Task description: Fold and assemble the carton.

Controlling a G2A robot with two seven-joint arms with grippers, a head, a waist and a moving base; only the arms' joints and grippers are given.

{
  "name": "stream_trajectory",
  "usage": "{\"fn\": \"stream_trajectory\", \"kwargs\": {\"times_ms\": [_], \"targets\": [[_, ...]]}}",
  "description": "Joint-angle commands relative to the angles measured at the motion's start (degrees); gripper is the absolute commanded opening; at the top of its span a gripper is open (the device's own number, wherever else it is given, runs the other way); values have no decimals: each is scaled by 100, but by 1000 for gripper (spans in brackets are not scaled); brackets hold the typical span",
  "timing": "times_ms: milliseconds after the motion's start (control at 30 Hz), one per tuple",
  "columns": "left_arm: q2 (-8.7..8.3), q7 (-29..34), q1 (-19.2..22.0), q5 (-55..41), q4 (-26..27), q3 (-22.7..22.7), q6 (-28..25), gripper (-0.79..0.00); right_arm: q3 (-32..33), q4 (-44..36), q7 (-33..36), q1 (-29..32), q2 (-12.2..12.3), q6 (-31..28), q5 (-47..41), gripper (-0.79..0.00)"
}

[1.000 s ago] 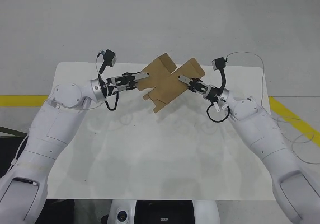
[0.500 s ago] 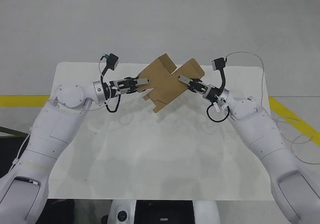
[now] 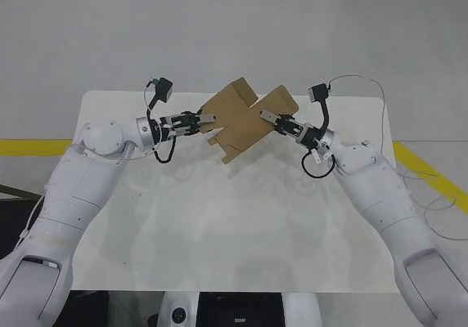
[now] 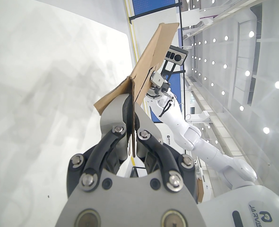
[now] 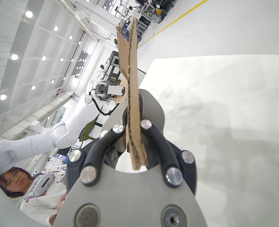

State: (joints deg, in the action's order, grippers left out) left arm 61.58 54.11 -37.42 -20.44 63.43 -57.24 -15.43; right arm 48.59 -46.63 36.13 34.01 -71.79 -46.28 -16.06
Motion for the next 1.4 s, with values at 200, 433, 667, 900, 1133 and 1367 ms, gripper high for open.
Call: {"fn": "stream_trajectory", "kwargs": {"times_ms": [200, 433, 667, 900, 1133, 1367], "targets": [[-12, 123, 56, 46, 15, -153, -172, -785, 307, 160, 596, -31, 156, -174, 227, 0], [-39, 368, 157, 168, -92, -288, -451, -785, 806, -100, 1627, 82, 431, -260, -148, 0], [-58, 1217, 272, 109, -269, -287, -850, -785, 974, -1104, 2423, 358, 639, 235, -866, 0], [-58, 1988, 254, -140, -263, -215, -1163, -785, 696, -1786, 2799, 501, 737, 610, -1380, 0], [-83, 2313, 171, -286, -15, -107, -1162, -785, 275, -2064, 2877, 385, 761, 688, -1665, 0], [-180, 2374, 31, -513, 354, -52, -1102, -785, -193, -2037, 2792, 215, 746, 603, -1704, -55]]}}
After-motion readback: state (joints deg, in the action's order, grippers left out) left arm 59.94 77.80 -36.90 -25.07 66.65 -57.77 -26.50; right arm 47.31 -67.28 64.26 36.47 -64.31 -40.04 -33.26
